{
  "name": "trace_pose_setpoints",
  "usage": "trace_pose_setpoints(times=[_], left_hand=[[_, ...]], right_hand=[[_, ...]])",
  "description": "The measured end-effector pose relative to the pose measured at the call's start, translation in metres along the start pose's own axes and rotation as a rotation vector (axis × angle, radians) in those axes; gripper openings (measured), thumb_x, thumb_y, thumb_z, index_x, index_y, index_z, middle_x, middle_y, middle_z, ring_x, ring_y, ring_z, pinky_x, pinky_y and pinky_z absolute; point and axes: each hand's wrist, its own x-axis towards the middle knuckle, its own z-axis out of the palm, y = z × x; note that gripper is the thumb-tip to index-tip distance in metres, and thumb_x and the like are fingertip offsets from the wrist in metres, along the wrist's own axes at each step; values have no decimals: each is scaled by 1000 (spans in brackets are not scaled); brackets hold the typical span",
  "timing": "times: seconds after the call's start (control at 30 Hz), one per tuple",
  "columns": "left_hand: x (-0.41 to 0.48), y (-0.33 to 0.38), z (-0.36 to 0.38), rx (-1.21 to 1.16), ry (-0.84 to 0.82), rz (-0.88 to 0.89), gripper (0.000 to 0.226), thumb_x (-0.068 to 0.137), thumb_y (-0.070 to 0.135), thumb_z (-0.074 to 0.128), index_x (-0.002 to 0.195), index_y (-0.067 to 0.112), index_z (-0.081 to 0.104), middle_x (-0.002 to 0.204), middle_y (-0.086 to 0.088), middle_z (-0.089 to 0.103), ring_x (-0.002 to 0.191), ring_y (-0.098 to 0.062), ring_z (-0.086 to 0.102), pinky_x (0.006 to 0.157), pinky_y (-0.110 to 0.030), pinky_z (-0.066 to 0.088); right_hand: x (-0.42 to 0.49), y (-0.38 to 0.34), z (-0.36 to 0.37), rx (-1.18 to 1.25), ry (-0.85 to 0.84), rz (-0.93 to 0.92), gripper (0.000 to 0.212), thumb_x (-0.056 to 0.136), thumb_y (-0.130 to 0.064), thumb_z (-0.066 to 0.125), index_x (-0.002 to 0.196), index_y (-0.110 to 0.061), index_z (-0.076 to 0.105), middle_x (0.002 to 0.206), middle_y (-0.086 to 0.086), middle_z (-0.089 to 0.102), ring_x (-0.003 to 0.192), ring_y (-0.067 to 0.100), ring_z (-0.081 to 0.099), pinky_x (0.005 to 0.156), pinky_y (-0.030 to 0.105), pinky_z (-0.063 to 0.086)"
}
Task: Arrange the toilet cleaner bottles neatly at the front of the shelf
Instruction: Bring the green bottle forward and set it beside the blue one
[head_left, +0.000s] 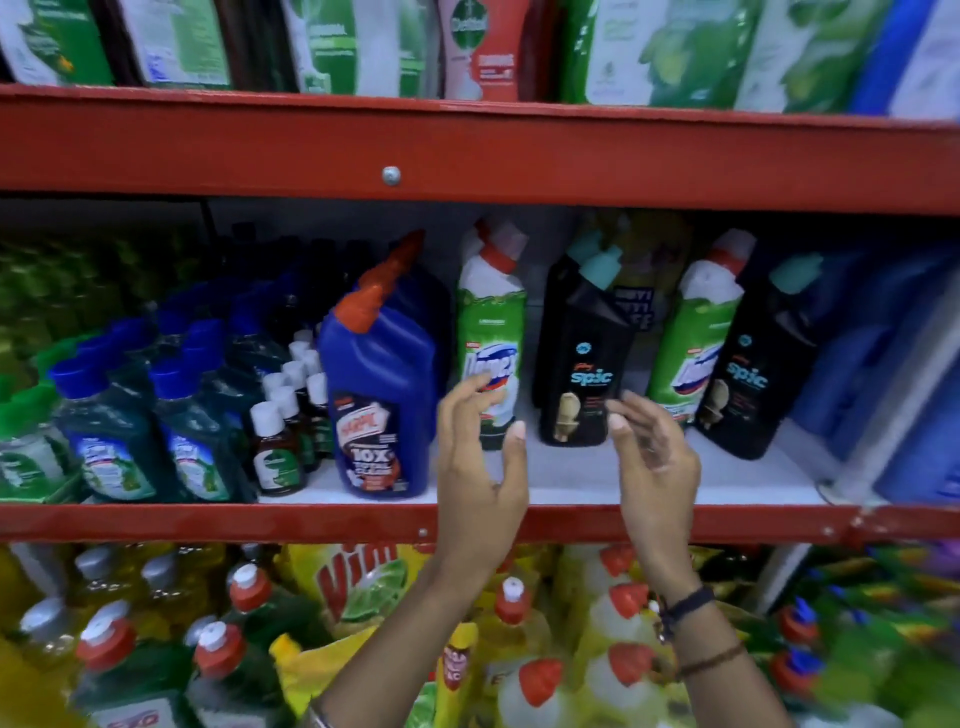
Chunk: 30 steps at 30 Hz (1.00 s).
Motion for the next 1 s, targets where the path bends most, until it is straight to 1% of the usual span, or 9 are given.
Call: trace_pose_setpoints(times=[0.1, 0.23, 0.33, 0.43, 0.6, 0.7, 0.77, 0.87, 1.0], left_hand=[[-2, 8, 47, -55, -111, -13, 23, 91, 12, 54, 114, 12, 55, 124, 0, 52, 120, -2, 46, 101, -16, 37], [-4, 13, 107, -115, -249, -101, 30, 93, 18, 51, 123, 16, 53, 124, 4, 52, 117, -8, 51, 100, -29, 44], [1, 13, 143, -128, -333, -142, 40, 95, 17, 51, 134, 17, 44, 127, 10, 44, 117, 3, 42, 98, -10, 37], [8, 8, 170, -101, -375, -227, 52, 95, 11, 50, 143, 15, 33, 134, 6, 39, 118, 3, 35, 88, 9, 24], [10, -5, 193, -124, -319, -314, 58, 91, 3, 50, 145, 17, 31, 145, -8, 43, 131, -19, 46, 104, -24, 41], [9, -6, 195, -121, -291, -335, 59, 91, 0, 49, 145, 20, 33, 145, -7, 44, 130, -20, 48, 101, -25, 44], [8, -6, 194, -113, -270, -330, 60, 91, -1, 50, 144, 22, 35, 142, -7, 49, 127, -20, 52, 100, -24, 46], [7, -5, 191, -112, -235, -333, 60, 89, 0, 54, 141, 24, 38, 133, -9, 59, 118, -20, 59, 96, -36, 53], [5, 2, 177, -30, -215, -317, 58, 89, 11, 58, 138, 34, 40, 125, -1, 66, 109, -17, 64, 87, -39, 57]], right_hand=[[24, 15, -41, -42, 113, 0, 21, 92, -17, 57, 112, -21, 60, 107, 1, 69, 97, 3, 62, 77, 12, 48], [55, 36, -75, -110, 92, 28, 28, 94, -17, 53, 122, -13, 55, 117, 3, 62, 105, 9, 59, 76, 2, 43], [77, 52, -84, -142, 11, 87, 37, 95, -15, 49, 131, -6, 48, 128, 9, 57, 121, 22, 53, 80, 4, 40], [93, 60, -83, -195, -96, 94, 38, 97, -11, 42, 135, -7, 42, 132, 5, 51, 121, 17, 48, 95, 16, 37], [107, 68, -75, -140, -181, 113, 41, 96, -3, 38, 135, -16, 42, 126, -1, 56, 115, 15, 55, 101, 31, 43], [104, 68, -73, -160, -116, 61, 39, 92, 3, 45, 129, -8, 47, 117, 3, 60, 107, 17, 59, 95, 32, 49], [101, 66, -74, -186, -58, 40, 37, 89, 1, 54, 125, -4, 50, 112, 1, 60, 101, 15, 60, 90, 25, 52], [98, 61, -77, -195, -25, 57, 43, 83, -2, 65, 124, -4, 53, 110, 4, 64, 93, 13, 60, 71, 2, 47], [87, 53, -81, -210, 1, 66, 48, 76, -10, 74, 122, -9, 58, 111, 10, 68, 89, 15, 64, 65, 0, 44]])
